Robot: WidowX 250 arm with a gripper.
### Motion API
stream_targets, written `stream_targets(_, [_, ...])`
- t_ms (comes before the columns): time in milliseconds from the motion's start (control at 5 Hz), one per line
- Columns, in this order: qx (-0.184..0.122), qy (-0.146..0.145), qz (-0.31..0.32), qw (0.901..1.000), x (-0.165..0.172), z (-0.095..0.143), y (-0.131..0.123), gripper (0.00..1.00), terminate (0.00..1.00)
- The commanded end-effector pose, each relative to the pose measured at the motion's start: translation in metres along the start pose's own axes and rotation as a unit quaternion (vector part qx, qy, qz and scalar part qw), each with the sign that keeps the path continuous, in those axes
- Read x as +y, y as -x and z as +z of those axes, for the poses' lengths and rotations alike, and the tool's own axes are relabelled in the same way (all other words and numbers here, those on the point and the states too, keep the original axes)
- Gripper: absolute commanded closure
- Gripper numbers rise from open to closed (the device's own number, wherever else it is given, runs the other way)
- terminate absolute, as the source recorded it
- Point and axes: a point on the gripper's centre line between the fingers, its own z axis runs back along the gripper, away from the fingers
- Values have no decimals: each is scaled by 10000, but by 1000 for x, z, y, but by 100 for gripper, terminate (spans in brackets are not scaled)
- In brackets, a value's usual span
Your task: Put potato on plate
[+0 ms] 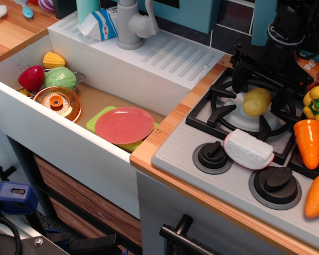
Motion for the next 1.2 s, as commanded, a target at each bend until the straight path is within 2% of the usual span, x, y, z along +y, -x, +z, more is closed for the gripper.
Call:
stream_targets(0, [-233, 150, 173, 9995, 2, -2, -3, 0, 0])
stream_targets(200, [-171, 67, 173, 9997, 2, 2, -4, 100, 0])
stream_targets(400, [-60, -15, 148, 9999, 5, 14, -9, 100, 0])
stream_targets(600, [228, -676, 47, 9974, 39, 51, -12, 100, 0])
stream_targets(800, [345, -1298, -19, 9909, 84, 65, -5, 100, 0])
stream_targets(1000, [333, -1420, 29, 9893, 120, 53, 17, 100, 0])
